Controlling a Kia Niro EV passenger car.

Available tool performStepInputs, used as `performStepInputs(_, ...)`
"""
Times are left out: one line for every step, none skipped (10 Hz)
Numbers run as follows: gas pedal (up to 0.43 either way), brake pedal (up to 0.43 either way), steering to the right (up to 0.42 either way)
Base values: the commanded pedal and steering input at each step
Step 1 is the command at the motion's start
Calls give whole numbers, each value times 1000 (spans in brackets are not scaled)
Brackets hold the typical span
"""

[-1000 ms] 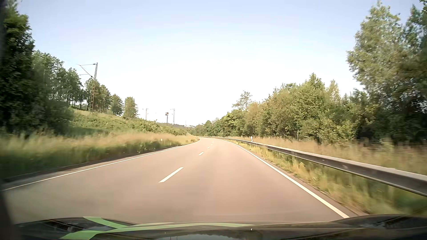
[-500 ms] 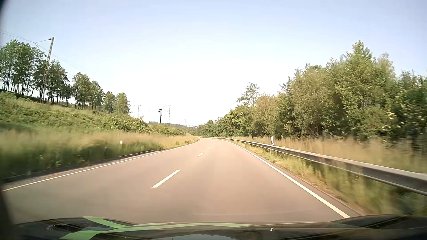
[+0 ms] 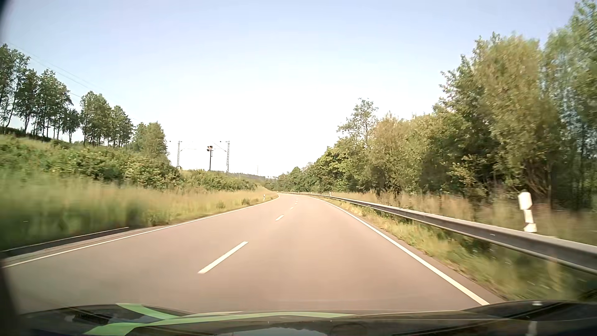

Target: Follow the waypoints while adhering to traffic rules and regulations

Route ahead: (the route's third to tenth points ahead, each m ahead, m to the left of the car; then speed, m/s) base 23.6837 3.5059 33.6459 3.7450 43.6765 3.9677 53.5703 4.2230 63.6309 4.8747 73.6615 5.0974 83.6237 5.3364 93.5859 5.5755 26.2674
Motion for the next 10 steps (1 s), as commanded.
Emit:
performStepInputs(220,0,-6)
performStepInputs(209,0,-6)
performStepInputs(189,0,-6)
performStepInputs(189,0,-6)
performStepInputs(189,0,-6)
performStepInputs(189,0,-6)
performStepInputs(197,0,-6)
performStepInputs(197,0,-7)
performStepInputs(197,0,-8)
performStepInputs(197,0,-9)
